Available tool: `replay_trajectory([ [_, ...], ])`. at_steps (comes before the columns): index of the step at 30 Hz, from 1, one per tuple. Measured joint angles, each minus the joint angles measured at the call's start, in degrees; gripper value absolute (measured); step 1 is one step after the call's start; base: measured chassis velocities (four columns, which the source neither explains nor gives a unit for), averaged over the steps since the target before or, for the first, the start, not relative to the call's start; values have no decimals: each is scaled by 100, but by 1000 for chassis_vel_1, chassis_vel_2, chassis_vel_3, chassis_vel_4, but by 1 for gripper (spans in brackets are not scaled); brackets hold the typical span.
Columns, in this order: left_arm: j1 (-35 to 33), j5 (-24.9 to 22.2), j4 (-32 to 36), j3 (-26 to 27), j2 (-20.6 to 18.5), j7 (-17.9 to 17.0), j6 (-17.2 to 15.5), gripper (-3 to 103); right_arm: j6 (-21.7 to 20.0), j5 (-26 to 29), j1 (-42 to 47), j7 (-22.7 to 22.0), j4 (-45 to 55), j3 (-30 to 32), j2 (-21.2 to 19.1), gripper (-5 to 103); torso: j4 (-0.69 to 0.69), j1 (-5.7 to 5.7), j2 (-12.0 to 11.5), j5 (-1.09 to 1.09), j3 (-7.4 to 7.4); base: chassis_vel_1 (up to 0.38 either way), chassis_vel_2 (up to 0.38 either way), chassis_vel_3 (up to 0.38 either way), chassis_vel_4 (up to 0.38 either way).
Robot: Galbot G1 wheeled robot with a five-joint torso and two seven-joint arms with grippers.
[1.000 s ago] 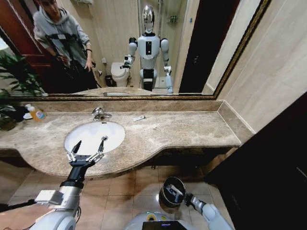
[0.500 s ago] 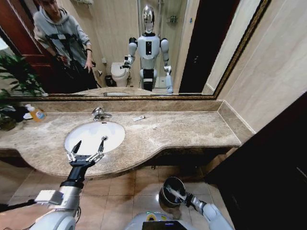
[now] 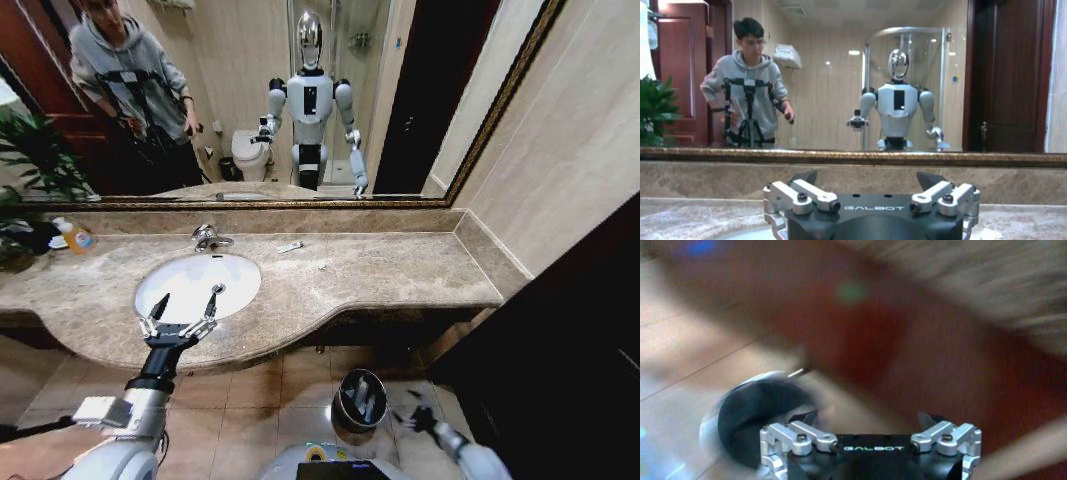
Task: Pick up the trash from the sink and place it in the trash bin.
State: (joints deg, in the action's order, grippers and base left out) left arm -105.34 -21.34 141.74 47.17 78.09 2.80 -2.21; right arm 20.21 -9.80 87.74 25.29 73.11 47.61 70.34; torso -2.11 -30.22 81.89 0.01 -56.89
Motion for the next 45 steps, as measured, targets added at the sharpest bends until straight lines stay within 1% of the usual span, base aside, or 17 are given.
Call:
replay_trajectory([
  [2, 0, 0, 0, 1, -1, -1, 0, 100, -3, 302, 521, -262, 851, 645, 215, 100, -1, 0, 0, 1, 0, 0, 0, 0, 0],
  [3, 0, 0, 0, 1, -1, -1, 0, 100, -3, 302, 521, -262, 851, 645, 215, 100, -1, 0, 0, 1, 0, 0, 0, 0, 0],
  [7, 0, 0, 0, -1, 0, 1, 0, 100, -189, 1177, 1570, -464, 2733, 1481, 478, 100, 4, 1, 0, -5, 0, 0, 0, 0, 0],
  [8, 0, 0, 0, -1, 0, 1, 0, 100, -189, 1177, 1570, -464, 2733, 1481, 478, 100, 4, 1, 0, -5, 0, 0, 0, 0, 0],
  [11, 0, 0, 0, 0, 0, 0, 0, 100, -360, 1552, 1640, -645, 3850, 1572, 509, 100, 1, 1, 0, -2, 0, 0, 0, 0, 0],
  [13, 0, 0, 0, 0, 0, 0, 0, 100, -444, 1609, 1490, -696, 4102, 1500, 491, 100, 2, 1, 0, -4, 0, 0, 0, 0, 0],
  [16, 0, 0, 0, 0, 0, 0, 0, 100, -1051, 1801, 672, -825, 4571, 929, 109, 100, -3, 0, 0, -1, -1, 0, 0, 0, 0],
  [17, 0, 0, 0, 0, 0, 0, 0, 100, -1051, 1801, 672, -825, 4571, 929, 109, 100, -3, 0, 0, -1, -1, 0, 0, 0, 0],
  [22, 0, 0, 0, 0, 0, 2, 0, 100, -1851, 1850, -745, -554, 4415, -224, -811, 100, 0, -1, -1, 0, -1, 0, 0, 0, 0],
  [23, 0, 0, 0, 0, 0, 2, 0, 100, -1851, 1850, -745, -554, 4415, -224, -811, 100, 0, -1, -1, 0, -1, 0, 0, 0, 0],
  [27, 0, 0, 0, 0, 0, -1, 0, 100, -2182, 1943, -2146, -538, 3775, -1643, -1563, 100, 0, -1, -1, -2, -2, 0, 0, 0, 0],
  [28, 0, 0, 0, 0, 0, -1, 0, 100, -2182, 1943, -2146, -538, 3775, -1643, -1563, 100, 0, -1, -1, -2, -2, 0, 0, 0, 0],
  [31, 1, 0, 0, 0, 0, 1, 0, 100, -2270, 1870, -3126, -472, 3179, -2748, -1784, 100, 0, -2, -1, -1, -2, 0, 0, 0, 0],
  [32, 1, 0, 0, 0, 0, 1, 0, 100, -2270, 1870, -3126, -472, 3179, -2748, -1784, 100, 0, -2, -1, -1, -2, 0, 0, 0, 0],
  [34, 0, 0, 0, 0, 0, -1, 0, 100, -2313, 1847, -3691, -438, 2812, -3400, -1832, 100, 0, -2, -1, -2, -2, 0, 0, 0, 0],
  [38, 0, 0, 0, 0, 0, 0, 0, 100, -2135, 1433, -4679, -325, 2068, -4348, -1668, 100, -1, -2, -1, -2, -2, 0, 0, 0, 0],
  [45, 0, 0, 0, 0, 0, 0, 0, 100, -2430, 1706, -5559, -299, 1311, -5401, -1349, 100, -1, -1, -1, -3, -1, 0, 0, 0, 0],
])
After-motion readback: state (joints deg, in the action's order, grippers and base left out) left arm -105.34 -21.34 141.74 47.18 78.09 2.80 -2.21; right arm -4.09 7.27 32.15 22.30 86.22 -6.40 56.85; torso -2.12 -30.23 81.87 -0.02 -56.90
